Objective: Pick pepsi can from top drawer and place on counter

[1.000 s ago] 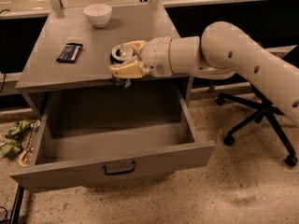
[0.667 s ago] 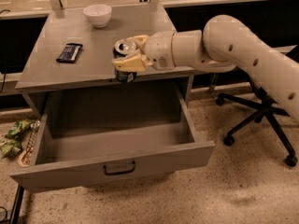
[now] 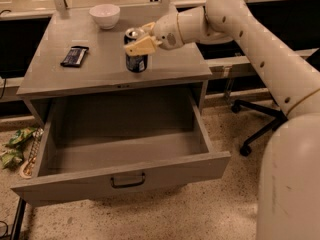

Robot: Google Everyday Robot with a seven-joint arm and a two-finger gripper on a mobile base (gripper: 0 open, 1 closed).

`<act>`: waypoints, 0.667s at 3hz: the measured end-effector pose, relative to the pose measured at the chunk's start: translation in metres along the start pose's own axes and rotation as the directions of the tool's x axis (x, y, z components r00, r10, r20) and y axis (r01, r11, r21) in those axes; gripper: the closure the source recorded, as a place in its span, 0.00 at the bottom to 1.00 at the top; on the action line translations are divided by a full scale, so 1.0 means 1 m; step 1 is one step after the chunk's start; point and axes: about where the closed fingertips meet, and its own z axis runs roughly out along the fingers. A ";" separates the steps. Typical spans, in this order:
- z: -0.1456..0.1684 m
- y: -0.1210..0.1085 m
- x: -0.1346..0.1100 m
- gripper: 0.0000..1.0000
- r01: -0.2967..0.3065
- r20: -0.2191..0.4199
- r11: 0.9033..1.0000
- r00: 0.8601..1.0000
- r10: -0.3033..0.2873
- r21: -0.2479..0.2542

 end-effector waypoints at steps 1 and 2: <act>-0.018 -0.043 -0.043 1.00 0.047 0.040 0.996 0.998 -0.050 0.072; -0.017 -0.066 -0.052 1.00 0.047 0.058 0.993 0.997 -0.053 0.104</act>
Offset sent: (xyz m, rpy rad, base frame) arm 0.0998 -0.0204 0.0790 0.0749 -0.1170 -0.1232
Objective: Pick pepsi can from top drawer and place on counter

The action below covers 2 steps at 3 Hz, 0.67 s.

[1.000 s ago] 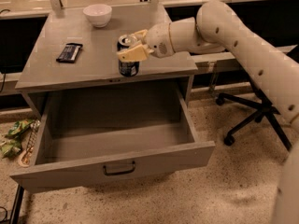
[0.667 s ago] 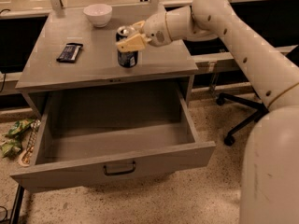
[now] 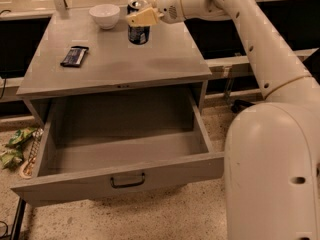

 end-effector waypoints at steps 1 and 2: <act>0.020 -0.026 0.020 1.00 -0.046 -0.040 0.999 0.998 0.046 0.021; 0.038 -0.037 0.038 0.97 -0.094 -0.054 0.996 0.994 0.094 0.012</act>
Offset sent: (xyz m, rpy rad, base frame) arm 0.0820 0.0025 -0.0415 -0.0353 0.1234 -0.0738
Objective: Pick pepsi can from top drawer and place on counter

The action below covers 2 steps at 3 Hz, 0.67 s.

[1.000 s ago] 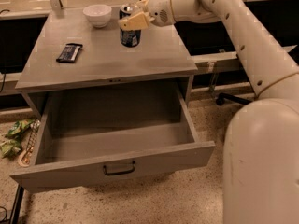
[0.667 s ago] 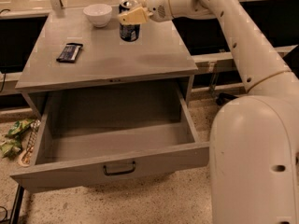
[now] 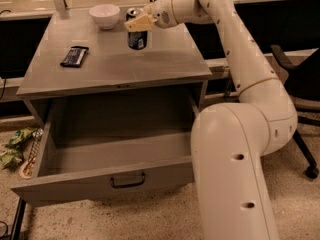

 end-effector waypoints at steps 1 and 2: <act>0.014 -0.001 0.007 0.75 -0.025 0.004 0.999 1.000 0.025 -0.029; 0.033 0.007 0.015 0.43 -0.030 -0.019 0.996 0.999 0.029 -0.079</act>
Offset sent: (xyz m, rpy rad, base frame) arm 0.0366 0.0241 -0.0169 -0.0108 0.0755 0.0936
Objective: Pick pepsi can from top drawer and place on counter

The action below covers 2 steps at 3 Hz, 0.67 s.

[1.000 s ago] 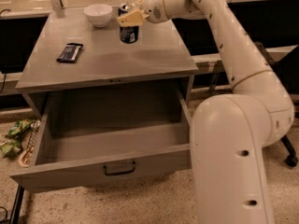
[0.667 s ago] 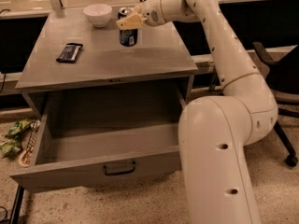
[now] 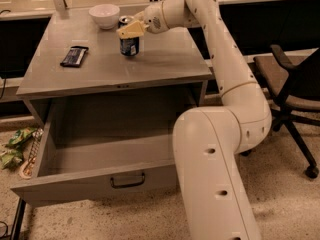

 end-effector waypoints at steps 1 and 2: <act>0.006 0.003 0.003 0.21 0.004 -0.018 1.000 1.000 -0.004 -0.019; 0.005 0.004 0.002 0.00 0.017 -0.028 1.000 0.999 -0.018 -0.018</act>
Offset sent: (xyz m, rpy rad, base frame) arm 0.0381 -0.0125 0.0211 -0.0447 -0.0219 0.0202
